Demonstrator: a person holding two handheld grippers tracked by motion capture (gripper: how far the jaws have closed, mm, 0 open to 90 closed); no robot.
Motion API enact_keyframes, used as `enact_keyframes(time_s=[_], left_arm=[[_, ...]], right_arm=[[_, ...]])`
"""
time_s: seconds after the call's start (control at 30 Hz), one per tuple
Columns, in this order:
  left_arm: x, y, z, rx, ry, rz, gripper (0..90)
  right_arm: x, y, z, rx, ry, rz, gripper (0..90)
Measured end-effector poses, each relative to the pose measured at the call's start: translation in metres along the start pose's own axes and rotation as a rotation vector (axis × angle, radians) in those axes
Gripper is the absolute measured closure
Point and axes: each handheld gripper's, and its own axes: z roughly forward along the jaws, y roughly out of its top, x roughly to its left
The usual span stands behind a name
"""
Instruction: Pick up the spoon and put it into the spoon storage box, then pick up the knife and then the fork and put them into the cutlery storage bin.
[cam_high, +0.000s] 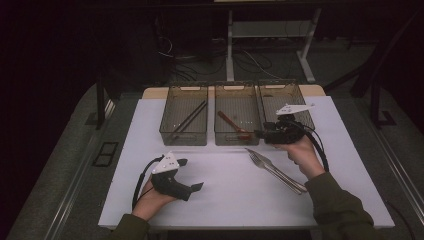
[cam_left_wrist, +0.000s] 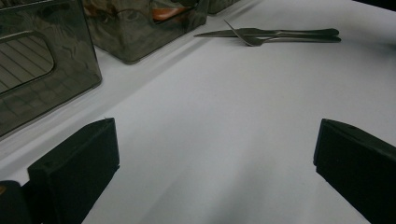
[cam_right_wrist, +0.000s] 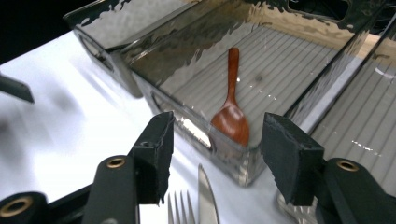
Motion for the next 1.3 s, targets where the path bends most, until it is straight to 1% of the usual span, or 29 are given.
enact_keyframes(time_s=[0.13, 0.23, 0.47, 0.6, 0.63, 0.7, 0.9, 1.0, 1.07, 1.17, 1.23, 1.3], left_arm=[[-0.001, 0.001, 0.000, -0.005, 0.002, 0.004, 0.0], [-0.001, 0.001, -0.001, -0.002, 0.004, 0.006, 0.0], [-0.002, 0.001, -0.001, 0.000, 0.007, 0.009, 0.0], [-0.003, 0.001, -0.001, -0.002, 0.007, 0.009, 0.0], [-0.003, 0.001, -0.001, -0.001, 0.007, 0.009, 0.0], [-0.003, 0.001, -0.001, 0.002, 0.007, 0.011, 0.0], [-0.003, 0.001, -0.002, 0.001, 0.005, 0.012, 0.0], [-0.003, 0.001, -0.002, 0.002, 0.004, 0.012, 0.0], [-0.003, 0.001, -0.002, 0.002, 0.004, 0.014, 0.0], [-0.004, 0.001, -0.003, -0.005, 0.006, 0.014, 0.0], [-0.003, 0.001, -0.005, -0.001, 0.011, 0.015, 0.0], [-0.004, 0.000, -0.005, 0.000, 0.014, 0.015, 0.0]], right_arm=[[0.000, -0.010, -0.009, 0.007, 0.010, -0.008, 41.1], [0.000, -0.018, -0.016, 0.010, 0.019, 0.000, 41.1], [0.000, -0.032, -0.027, 0.026, 0.023, -0.015, 41.0], [0.000, -0.038, -0.032, 0.039, 0.028, -0.012, 40.9], [0.000, -0.040, -0.033, 0.038, 0.025, -0.022, 40.9], [0.001, -0.043, -0.035, 0.043, 0.029, -0.020, 40.6], [0.002, -0.051, -0.042, 0.056, 0.035, -0.035, 40.0], [0.002, -0.056, -0.045, 0.072, 0.038, -0.038, 40.1], [0.002, -0.059, -0.047, 0.082, 0.034, -0.051, 40.0], [0.002, -0.063, -0.049, 0.092, 0.036, -0.051, 40.2], [0.001, -0.065, -0.050, 0.105, 0.040, -0.053, 40.5], [0.001, -0.068, -0.050, 0.119, 0.040, -0.065, 41.7]])
